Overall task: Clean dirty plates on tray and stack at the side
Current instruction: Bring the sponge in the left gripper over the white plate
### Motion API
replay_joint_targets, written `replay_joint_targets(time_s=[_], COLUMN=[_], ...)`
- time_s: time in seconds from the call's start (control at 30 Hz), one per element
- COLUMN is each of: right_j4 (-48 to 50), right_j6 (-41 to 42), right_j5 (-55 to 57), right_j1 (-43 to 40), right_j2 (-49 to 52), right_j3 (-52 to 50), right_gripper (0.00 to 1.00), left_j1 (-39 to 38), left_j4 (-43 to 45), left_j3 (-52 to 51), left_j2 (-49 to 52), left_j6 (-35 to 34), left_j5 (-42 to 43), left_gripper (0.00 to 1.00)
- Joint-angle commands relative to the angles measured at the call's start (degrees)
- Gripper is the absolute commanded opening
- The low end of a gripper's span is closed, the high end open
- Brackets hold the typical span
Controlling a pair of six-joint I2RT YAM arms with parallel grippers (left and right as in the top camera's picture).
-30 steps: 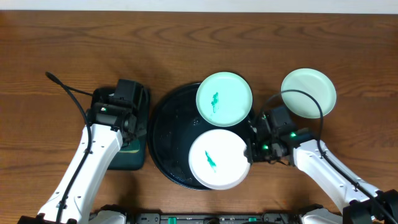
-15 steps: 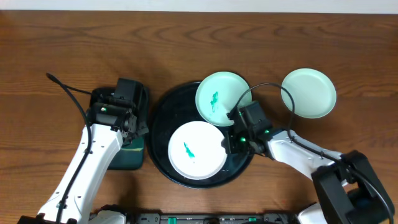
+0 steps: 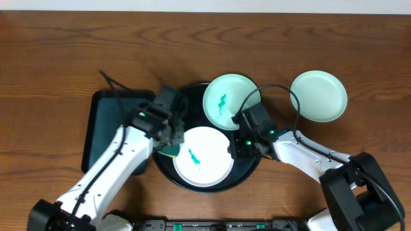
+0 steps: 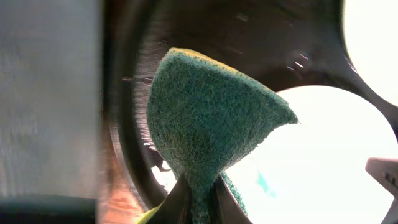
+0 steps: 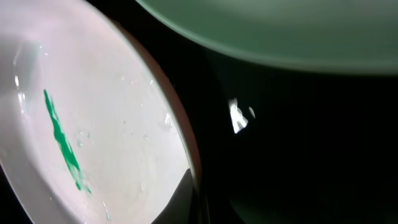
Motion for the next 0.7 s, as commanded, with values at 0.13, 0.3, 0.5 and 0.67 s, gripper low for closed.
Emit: replay_joint_targets(time_s=[0.13, 0.3, 0.5, 0.67], right_j4=[-10.8, -11.87, -10.88, -9.44], right_j6=[-4.85, -3.93, -1.14, -0.24], right_j5=[12.76, 13.77, 14.43, 14.45], right_j1=[2.27, 4.66, 7.72, 10.08], right_j2=[-5.05, -3.89, 0.33, 2.51], right_j3=[6.23, 6.67, 6.67, 6.67], right_gripper=[0.02, 0.02, 0.01, 0.01], left_j1=[-4.13, -4.13, -4.13, -4.55], left_j4=[0.2, 0.22, 0.2, -0.15], left_j3=[-0.2, -0.2, -0.2, -0.22], left_j2=[-0.04, -0.04, -0.04, 0.76], left_j6=[-0.37, -0.83, -1.03, -1.27], left_j5=[-1.36, -1.22, -0.92, -0.9], left_gripper=[0.07, 0.07, 0.07, 0.07])
